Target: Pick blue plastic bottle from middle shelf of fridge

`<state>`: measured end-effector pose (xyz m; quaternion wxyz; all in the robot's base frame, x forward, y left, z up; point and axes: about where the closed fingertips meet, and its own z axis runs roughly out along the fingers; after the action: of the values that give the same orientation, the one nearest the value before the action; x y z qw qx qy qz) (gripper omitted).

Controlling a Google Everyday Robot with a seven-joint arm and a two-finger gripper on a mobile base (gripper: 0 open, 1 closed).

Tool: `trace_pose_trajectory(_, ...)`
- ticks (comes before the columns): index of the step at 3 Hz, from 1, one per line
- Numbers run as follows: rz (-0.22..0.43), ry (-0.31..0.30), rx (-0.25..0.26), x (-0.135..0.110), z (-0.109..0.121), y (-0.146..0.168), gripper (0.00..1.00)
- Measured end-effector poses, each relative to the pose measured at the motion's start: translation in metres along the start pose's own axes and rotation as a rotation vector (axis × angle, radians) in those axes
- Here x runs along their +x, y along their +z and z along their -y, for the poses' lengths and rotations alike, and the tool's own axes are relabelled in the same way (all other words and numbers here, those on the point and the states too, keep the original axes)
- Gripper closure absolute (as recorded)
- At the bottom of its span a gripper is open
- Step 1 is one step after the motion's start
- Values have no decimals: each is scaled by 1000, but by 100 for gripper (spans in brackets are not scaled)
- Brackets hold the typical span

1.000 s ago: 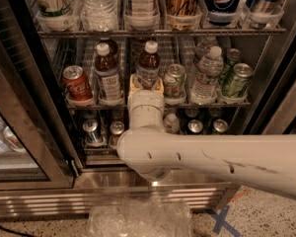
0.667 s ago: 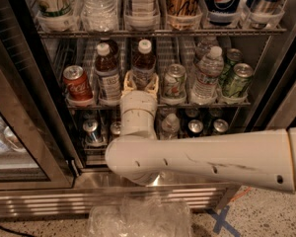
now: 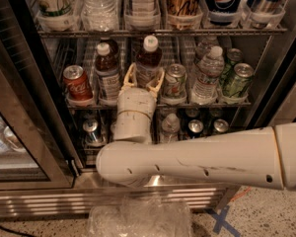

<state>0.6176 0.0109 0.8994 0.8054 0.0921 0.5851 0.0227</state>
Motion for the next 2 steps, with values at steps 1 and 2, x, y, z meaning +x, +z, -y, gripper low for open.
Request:
trace_pose_trajectory(1,-1,0,-1,5,1,-2,100)
trace_pose_trajectory(2,-1,1,-1,5,1,-2,100)
